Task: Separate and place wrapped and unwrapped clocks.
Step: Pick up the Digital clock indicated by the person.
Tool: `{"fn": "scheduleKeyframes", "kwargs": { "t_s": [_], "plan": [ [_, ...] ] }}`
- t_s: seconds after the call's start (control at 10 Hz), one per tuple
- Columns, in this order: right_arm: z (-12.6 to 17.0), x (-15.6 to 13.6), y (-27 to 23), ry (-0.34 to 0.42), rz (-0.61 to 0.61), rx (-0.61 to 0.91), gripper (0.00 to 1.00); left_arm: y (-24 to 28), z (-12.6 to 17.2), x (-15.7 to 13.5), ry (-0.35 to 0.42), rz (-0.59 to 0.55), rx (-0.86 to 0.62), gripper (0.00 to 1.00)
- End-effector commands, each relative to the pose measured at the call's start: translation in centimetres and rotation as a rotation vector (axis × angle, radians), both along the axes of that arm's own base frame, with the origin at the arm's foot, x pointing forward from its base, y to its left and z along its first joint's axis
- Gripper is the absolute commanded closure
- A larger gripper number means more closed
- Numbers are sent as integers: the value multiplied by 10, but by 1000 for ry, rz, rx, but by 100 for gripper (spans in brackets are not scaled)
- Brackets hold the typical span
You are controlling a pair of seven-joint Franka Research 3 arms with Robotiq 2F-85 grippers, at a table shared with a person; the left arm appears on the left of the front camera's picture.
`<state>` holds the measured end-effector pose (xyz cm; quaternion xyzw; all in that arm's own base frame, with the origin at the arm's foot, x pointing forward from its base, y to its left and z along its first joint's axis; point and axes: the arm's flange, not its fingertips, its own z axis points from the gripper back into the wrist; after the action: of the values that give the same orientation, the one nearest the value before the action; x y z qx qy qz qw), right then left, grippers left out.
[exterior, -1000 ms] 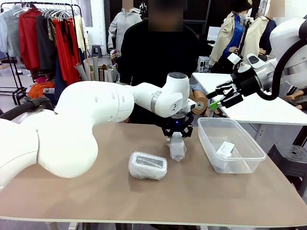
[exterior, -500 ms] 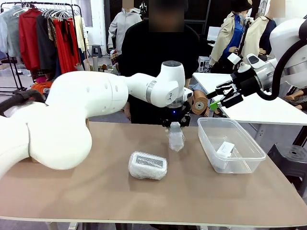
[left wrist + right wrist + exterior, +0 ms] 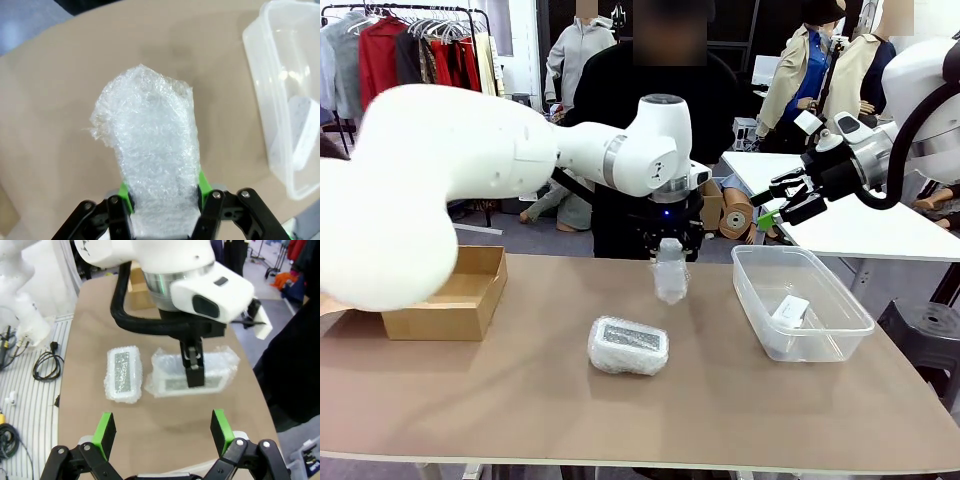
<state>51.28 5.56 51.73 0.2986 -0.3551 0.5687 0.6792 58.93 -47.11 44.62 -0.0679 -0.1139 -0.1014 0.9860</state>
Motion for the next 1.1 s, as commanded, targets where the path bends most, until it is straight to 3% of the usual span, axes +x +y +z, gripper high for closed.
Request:
{"fn": "scheduleKeyframes", "kwargs": {
  "t_s": [0.0, 0.3, 0.6, 1.0],
  "plan": [
    [1, 1, 3, -6, -17, 2, 0, 35, 8, -28, 22, -47, -10, 100],
    [1, 1, 3, -6, -17, 2, 0, 56, 20, -37, 19, -68, -18, 100],
    [1, 1, 3, -6, -17, 2, 0, 70, 25, -40, 60, -184, -5, 100],
    [1, 1, 3, -6, -17, 2, 0, 60, 24, -31, 49, -172, 9, 100]
  ]
}}
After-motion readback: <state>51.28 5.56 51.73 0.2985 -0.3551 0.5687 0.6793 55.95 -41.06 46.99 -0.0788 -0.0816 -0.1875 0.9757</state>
